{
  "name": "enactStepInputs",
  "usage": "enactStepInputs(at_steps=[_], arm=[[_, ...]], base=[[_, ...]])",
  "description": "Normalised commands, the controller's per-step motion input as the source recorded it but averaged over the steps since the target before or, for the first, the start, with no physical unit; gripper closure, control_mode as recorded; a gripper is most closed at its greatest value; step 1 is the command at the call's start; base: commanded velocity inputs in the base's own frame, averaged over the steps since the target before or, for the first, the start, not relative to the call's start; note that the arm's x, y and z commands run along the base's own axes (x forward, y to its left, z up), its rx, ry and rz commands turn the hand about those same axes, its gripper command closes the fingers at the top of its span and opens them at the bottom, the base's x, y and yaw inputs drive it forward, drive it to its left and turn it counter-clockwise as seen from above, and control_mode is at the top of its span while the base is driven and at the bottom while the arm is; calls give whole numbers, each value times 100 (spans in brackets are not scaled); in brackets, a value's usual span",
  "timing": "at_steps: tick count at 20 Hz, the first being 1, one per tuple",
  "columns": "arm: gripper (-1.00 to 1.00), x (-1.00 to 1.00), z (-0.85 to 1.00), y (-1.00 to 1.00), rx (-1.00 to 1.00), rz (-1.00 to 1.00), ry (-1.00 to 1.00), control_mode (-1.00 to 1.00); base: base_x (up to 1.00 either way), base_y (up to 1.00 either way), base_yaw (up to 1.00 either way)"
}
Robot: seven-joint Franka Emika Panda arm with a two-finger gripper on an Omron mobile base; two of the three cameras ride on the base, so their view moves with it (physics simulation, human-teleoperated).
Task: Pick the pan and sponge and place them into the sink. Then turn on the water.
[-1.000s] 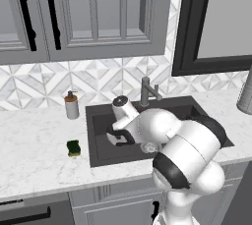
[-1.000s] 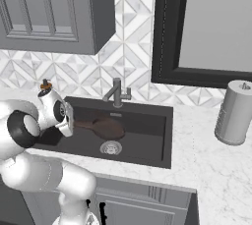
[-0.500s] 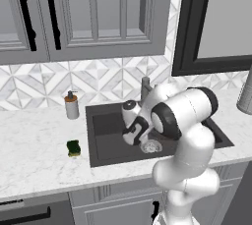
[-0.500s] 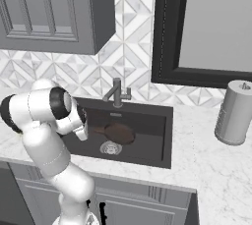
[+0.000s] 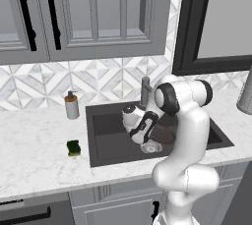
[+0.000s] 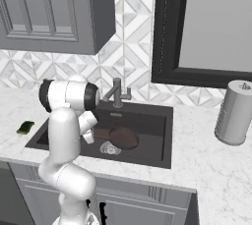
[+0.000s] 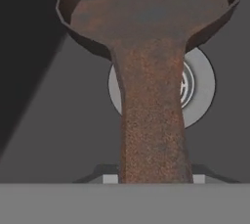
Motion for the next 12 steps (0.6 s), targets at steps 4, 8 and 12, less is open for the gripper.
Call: enactStepInputs(at_steps=[4,8,12], arm=[[100,30,-57,29,0,-17,0,-100],[100,20,-54,35,0,-20,0,-100],[100,6,-44,14,0,-20,0,-100]], base=[[0,0,0],[0,0,0],[0,0,0]])
